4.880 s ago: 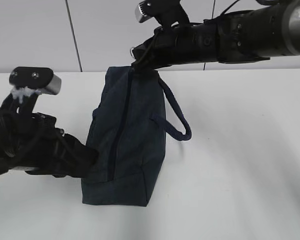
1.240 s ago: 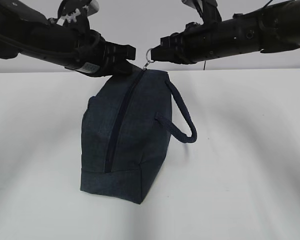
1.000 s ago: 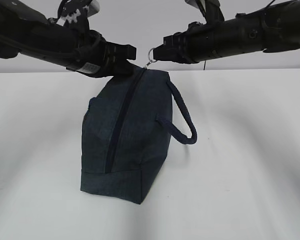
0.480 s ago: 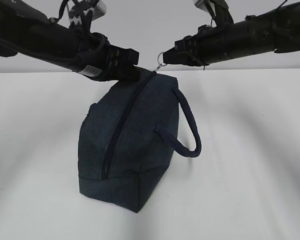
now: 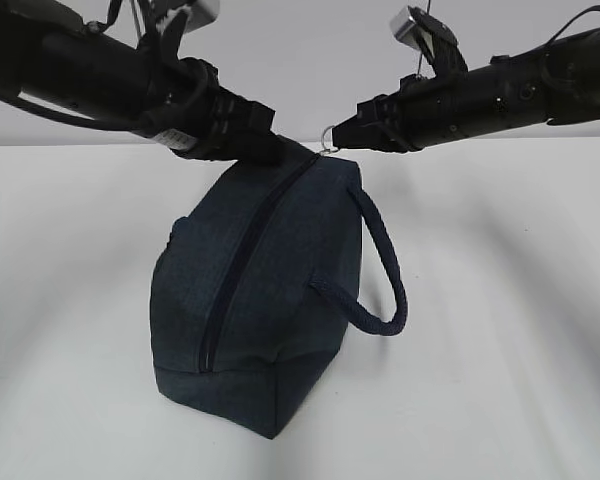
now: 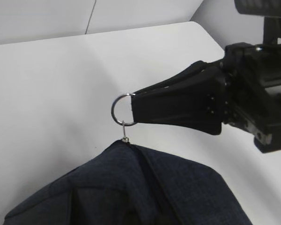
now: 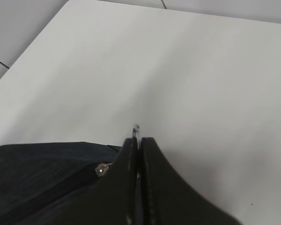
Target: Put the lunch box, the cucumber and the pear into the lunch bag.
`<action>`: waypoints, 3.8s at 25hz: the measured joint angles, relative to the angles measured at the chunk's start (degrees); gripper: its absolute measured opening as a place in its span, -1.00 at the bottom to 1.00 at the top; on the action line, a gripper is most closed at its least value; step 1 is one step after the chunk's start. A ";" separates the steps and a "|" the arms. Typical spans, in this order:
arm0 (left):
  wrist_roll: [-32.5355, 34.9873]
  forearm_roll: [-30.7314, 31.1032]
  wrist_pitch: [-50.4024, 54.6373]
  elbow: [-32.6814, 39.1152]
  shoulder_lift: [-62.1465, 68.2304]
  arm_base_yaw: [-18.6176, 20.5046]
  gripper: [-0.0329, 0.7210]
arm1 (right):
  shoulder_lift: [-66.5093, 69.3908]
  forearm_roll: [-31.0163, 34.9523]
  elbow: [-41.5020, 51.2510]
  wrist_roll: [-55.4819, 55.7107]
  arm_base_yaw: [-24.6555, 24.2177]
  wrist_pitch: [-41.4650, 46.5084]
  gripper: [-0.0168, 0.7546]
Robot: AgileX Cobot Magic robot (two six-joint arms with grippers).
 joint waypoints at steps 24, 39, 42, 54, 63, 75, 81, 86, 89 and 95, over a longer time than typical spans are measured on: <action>9.72 -9.79 3.03 0.64 -0.68 0.00 -0.86 | 6.21 1.98 -0.40 0.00 -0.89 0.49 -0.96; 10.12 -10.01 1.24 0.89 -0.84 0.00 -0.86 | 7.24 3.54 -2.16 0.00 -1.02 -0.19 -0.88; 10.27 -10.01 0.59 0.89 -1.02 0.00 -0.85 | 7.58 3.54 -4.10 0.00 -1.38 -0.10 -0.58; 10.46 -8.98 -10.98 0.47 -1.09 0.00 0.25 | 2.88 -4.69 -6.69 0.26 -1.75 1.33 0.14; 10.52 -3.99 -13.10 0.47 -2.73 1.24 0.41 | -4.63 -6.81 -6.69 4.13 -1.85 3.17 0.14; 10.52 -1.52 -9.63 0.47 -7.90 5.46 0.41 | -5.81 -6.81 -6.69 -11.87 -1.85 25.11 0.14; 10.32 0.56 -9.39 0.47 -7.95 5.51 0.41 | -5.81 -1.57 -4.03 -20.13 -1.85 58.11 0.14; 10.07 1.48 -9.34 0.47 -7.95 5.51 0.41 | -5.81 27.97 -3.40 -33.84 -2.08 73.01 0.08; 10.07 1.82 -9.27 0.47 -7.95 5.51 0.41 | -5.81 48.36 -3.29 -47.41 -0.76 72.21 -0.11; 9.62 5.48 -10.08 0.47 -7.95 7.00 0.41 | -6.25 70.38 -3.29 -74.18 6.82 71.18 -0.27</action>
